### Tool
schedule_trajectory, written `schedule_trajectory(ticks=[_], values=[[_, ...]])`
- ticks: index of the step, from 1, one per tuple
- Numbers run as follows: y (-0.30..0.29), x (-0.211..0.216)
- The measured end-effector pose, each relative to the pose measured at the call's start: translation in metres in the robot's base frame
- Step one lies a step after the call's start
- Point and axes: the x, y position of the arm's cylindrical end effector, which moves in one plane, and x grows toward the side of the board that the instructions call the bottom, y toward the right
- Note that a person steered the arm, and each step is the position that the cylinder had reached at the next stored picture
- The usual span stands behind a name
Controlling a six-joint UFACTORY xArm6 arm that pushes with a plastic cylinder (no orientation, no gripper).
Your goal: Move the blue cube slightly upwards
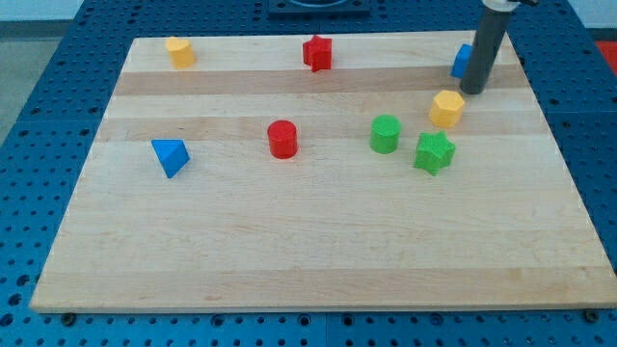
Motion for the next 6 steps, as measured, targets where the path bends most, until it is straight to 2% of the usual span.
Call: schedule_trajectory(ticks=[3,6], values=[[0.003,-0.031],[0.003,-0.044]])
